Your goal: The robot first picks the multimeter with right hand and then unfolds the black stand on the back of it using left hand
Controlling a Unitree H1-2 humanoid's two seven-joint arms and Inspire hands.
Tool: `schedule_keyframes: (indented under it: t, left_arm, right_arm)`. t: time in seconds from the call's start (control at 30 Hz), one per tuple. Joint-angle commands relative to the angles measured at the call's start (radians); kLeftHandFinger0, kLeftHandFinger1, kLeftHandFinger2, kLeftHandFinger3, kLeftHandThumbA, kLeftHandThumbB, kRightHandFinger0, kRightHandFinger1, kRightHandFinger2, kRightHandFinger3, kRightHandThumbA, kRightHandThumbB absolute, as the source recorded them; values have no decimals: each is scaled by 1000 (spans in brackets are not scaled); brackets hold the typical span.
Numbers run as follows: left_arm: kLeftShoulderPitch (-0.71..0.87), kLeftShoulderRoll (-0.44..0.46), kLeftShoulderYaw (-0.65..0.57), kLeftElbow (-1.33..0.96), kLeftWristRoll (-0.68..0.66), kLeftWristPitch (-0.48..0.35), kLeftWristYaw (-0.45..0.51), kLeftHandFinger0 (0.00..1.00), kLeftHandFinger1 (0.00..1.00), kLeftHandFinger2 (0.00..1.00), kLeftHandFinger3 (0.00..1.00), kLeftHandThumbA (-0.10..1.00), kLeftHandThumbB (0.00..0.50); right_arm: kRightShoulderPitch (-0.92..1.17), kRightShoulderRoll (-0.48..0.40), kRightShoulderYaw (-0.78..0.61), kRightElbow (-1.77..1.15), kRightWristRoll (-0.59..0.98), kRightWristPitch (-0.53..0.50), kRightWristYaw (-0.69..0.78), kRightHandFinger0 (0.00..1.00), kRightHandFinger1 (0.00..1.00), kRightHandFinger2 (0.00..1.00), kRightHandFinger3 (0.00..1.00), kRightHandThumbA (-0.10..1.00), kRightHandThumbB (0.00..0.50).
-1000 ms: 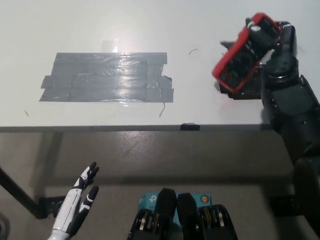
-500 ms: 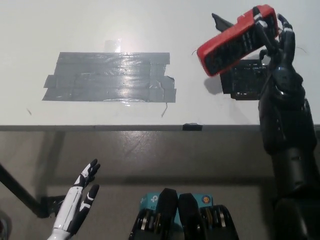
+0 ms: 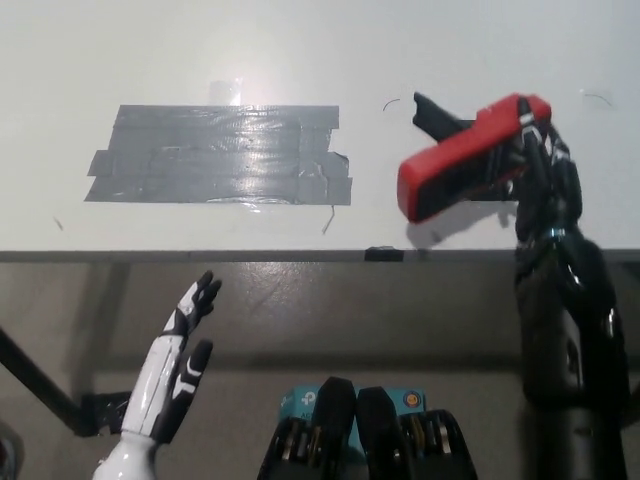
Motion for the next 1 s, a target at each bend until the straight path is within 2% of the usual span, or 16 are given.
schedule_keyframes:
  t: [0.0, 0.07, 0.2, 0.27, 0.3, 0.33, 0.37, 0.43, 0.47, 0.5, 0.53, 0.63, 0.73, 0.8, 0.87, 0.97]
  left_arm:
    - [-123, -55, -37, -366, -113, 78, -32, 1000, 1000, 1000, 1000, 1000, 310]
    - [-130, -58, -42, -359, -107, 59, -33, 1000, 1000, 1000, 1000, 1000, 292]
    - [-143, -67, -47, -373, -85, 80, -35, 1000, 1000, 1000, 1000, 1000, 323]
    - [-159, -74, -48, -385, -72, 89, -35, 1000, 1000, 1000, 1000, 1000, 338]
    - [-165, -74, -47, -386, -75, 89, -35, 1000, 1000, 1000, 1000, 1000, 338]
    - [-172, -74, -46, -390, -72, 91, -34, 1000, 1000, 1000, 1000, 1000, 339]
    - [-176, -76, -47, -394, -69, 94, -34, 1000, 1000, 1000, 1000, 1000, 341]
    - [-189, -80, -52, -407, -52, 95, -36, 1000, 1000, 1000, 1000, 1000, 342]
    - [-196, -82, -53, -414, -42, 98, -37, 1000, 1000, 1000, 1000, 1000, 346]
    - [-200, -83, -54, -421, -36, 103, -38, 1000, 1000, 1000, 1000, 1000, 351]
    - [-201, -86, -57, -430, -32, 109, -39, 1000, 1000, 1000, 1000, 1000, 360]
    - [-207, -95, -72, -461, -24, 123, -47, 1000, 1000, 1000, 1000, 1000, 357]
    - [-215, -96, -87, -495, 13, 114, -56, 1000, 1000, 1000, 1000, 1000, 320]
    - [-231, -100, -92, -503, 32, 101, -56, 1000, 1000, 1000, 1000, 1000, 294]
    - [-249, -103, -99, -510, 34, 98, -56, 1000, 1000, 1000, 1000, 1000, 295]
    - [-270, -108, -103, -515, 55, 104, -56, 1000, 1000, 1000, 1000, 1000, 303]
  right_arm:
    - [-63, 71, 51, -712, 758, 118, 219, 0, 488, 928, 1000, -100, 109]
    - [-48, 67, 69, -733, 782, 118, 204, 0, 505, 939, 1000, -100, 122]
    - [-28, 53, 94, -754, 774, 118, 240, 0, 490, 919, 1000, -100, 104]
    - [-12, 43, 125, -784, 813, 118, 212, 0, 315, 822, 975, -100, 129]
    - [-9, 43, 132, -793, 834, 118, 194, 0, 257, 782, 928, -100, 133]
    - [-6, 49, 135, -799, 852, 118, 194, 0, 250, 776, 914, -100, 121]
    - [0, 53, 140, -808, 870, 118, 188, 0, 204, 733, 850, -100, 132]
    - [22, 52, 170, -840, 898, 118, 195, 0, 90, 603, 587, -100, 137]
    - [28, 48, 183, -850, 906, 118, 191, 0, 68, 570, 502, -100, 146]
    - [34, 47, 194, -857, 912, 118, 186, 0, 21, 519, 336, -100, 149]
    - [44, 49, 203, -866, 911, 118, 184, 0, 4, 502, 289, -100, 140]
    - [80, 67, 227, -893, 896, 118, 164, 0, 0, 476, 225, -100, 141]
    - [131, 83, 249, -905, 887, 118, 166, 0, 0, 417, 200, -100, 154]
    - [146, 75, 258, -901, 881, 118, 181, 0, 0, 402, 126, -100, 157]
    - [164, 69, 271, -897, 891, 118, 182, 0, 0, 437, 184, -100, 167]
    - [179, 72, 281, -885, 911, 118, 194, 0, 0, 421, 131, -100, 160]
